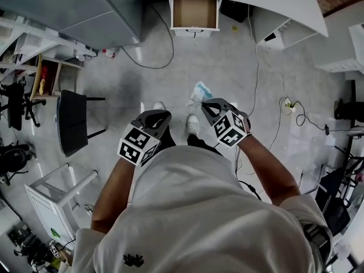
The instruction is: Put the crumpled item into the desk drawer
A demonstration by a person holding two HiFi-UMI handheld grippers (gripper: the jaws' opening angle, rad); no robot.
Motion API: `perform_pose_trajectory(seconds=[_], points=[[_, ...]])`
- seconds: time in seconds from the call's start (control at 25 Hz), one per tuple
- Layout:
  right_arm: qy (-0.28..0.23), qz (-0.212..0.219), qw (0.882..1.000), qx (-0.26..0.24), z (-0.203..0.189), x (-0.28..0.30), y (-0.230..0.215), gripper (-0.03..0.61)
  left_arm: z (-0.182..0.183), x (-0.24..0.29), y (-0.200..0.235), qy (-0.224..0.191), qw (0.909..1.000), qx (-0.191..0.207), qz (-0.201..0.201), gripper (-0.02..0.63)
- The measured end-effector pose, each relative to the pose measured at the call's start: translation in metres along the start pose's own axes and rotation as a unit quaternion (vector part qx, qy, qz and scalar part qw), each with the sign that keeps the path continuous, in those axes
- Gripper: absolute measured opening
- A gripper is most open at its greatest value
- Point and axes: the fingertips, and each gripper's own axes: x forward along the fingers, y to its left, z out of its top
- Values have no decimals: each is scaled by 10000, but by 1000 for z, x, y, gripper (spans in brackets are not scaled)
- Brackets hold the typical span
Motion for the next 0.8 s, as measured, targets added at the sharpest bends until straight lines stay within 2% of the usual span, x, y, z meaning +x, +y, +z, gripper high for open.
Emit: perform_pose_trajectory(seconds=[0.28,0.56,0.8], points=[[225,-262,9993,120,35,43,-70,31,47,26,87,-147,9991,-4,-403,29],[536,-769,9956,24,98,97,-142,31,95,20,201,-149,9962,427,-740,29],[856,-976,9915,-70,109,140,-206,31,112,28,265,22,9945,610,-856,29]])
